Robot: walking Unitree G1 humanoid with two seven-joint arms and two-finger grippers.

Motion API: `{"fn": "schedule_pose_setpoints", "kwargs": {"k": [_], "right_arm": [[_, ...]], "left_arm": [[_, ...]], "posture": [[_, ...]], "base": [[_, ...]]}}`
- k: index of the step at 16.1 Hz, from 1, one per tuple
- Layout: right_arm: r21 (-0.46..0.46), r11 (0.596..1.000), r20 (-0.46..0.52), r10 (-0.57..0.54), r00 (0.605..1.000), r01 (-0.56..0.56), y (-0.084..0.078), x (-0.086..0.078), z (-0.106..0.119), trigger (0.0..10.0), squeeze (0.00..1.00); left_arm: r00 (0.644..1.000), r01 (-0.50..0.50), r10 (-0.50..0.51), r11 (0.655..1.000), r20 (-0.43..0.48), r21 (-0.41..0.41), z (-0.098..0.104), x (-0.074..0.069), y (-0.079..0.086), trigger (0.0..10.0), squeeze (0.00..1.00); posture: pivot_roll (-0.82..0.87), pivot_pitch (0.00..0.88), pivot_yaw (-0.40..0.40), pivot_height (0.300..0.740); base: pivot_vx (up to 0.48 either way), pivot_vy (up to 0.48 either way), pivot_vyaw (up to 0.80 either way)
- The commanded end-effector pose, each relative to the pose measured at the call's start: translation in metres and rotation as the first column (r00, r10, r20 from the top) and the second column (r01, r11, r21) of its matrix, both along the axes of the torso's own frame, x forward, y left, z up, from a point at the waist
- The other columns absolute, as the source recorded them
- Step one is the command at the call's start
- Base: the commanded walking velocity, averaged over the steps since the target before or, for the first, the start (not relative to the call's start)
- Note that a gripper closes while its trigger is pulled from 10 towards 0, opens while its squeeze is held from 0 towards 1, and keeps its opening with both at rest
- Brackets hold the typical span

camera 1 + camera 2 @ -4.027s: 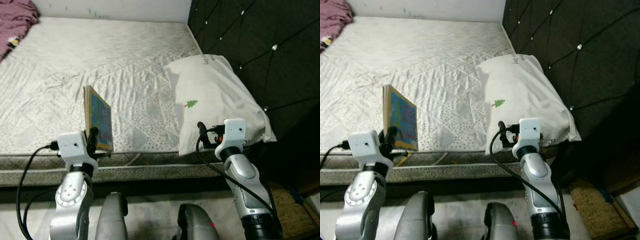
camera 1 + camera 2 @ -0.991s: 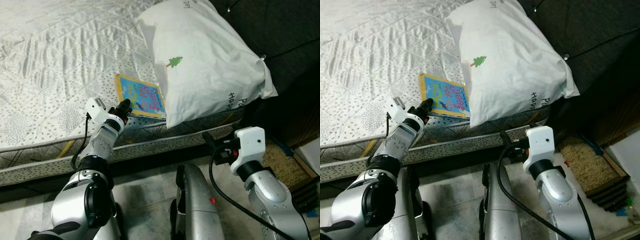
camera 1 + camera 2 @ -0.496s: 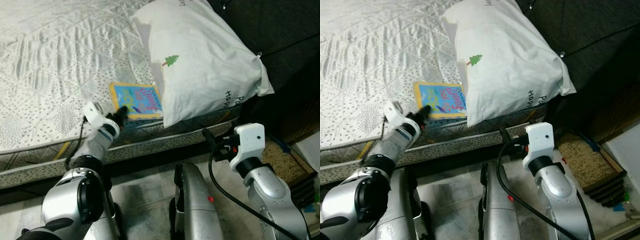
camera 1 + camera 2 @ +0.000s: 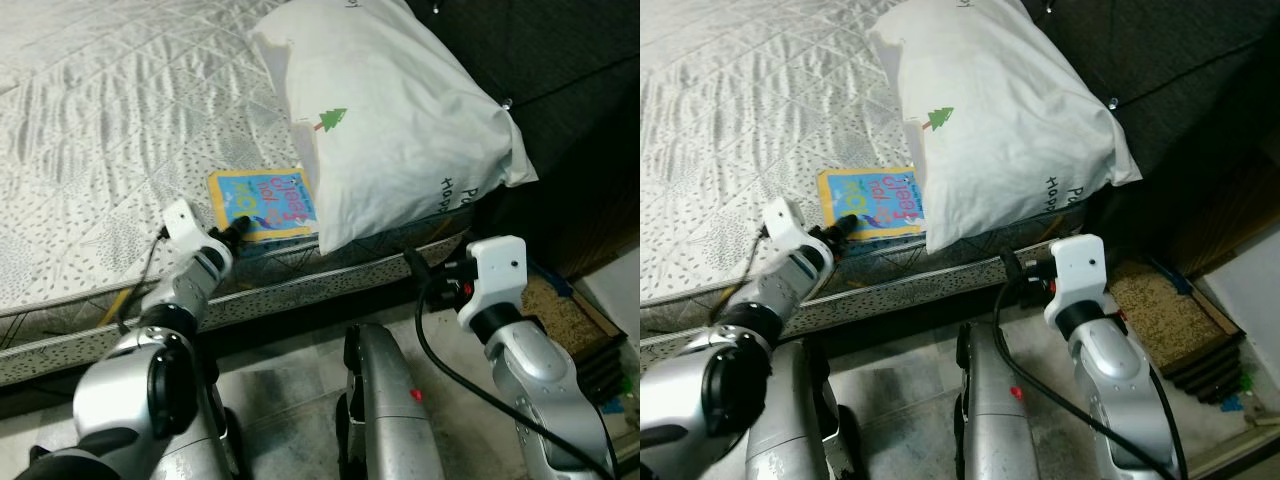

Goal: Clean up the room

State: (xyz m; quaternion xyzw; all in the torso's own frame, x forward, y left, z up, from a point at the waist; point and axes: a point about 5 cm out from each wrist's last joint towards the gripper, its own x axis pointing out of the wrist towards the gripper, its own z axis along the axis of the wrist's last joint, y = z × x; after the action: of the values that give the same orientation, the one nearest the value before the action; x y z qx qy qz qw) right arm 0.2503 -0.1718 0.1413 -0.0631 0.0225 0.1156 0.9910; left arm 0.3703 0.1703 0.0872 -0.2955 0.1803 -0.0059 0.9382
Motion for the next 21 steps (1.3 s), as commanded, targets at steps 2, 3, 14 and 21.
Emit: {"fn": "schedule_pose_setpoints", "kwargs": {"k": [2, 3, 14, 21], "right_arm": [[-0.007, 1.000, 0.002, -0.011, 1.000, 0.011, -0.003, 0.001, -0.001, 10.0, 0.00], [-0.008, 1.000, 0.002, -0.010, 1.000, 0.010, -0.003, 0.003, -0.002, 10.0, 0.00], [0.055, 0.998, 0.053, 0.026, 0.998, -0.029, 0.019, 0.028, -0.003, 10.0, 0.00], [0.133, 0.986, 0.086, 0.087, 0.992, -0.098, 0.053, 0.062, -0.007, 10.0, 0.00]], "left_arm": [[1.000, -0.012, 0.014, 0.997, -0.019, 0.071, 0.003, 0.002, 0.006, 10.0, 1.00], [0.999, -0.025, 0.027, 0.993, -0.020, 0.115, 0.006, 0.003, 0.012, 10.0, 1.00], [0.995, -0.103, 0.098, 0.972, 0.036, 0.210, 0.002, -0.002, 0.018, 10.0, 1.00], [0.939, -0.318, 0.238, 0.878, 0.249, 0.357, 0.018, -0.040, 0.057, 10.0, 1.00]], "posture": [[-0.24, 0.142, -0.072, 0.523], [-0.24, 0.134, -0.071, 0.523], [-0.13, 0.060, -0.055, 0.523], [0.03, 0.000, -0.062, 0.523]], "base": [[0.000, 0.000, 0.00], [0.000, 0.000, 0.00], [0.000, 0.000, 0.00], [0.000, 0.000, 0.00]]}}
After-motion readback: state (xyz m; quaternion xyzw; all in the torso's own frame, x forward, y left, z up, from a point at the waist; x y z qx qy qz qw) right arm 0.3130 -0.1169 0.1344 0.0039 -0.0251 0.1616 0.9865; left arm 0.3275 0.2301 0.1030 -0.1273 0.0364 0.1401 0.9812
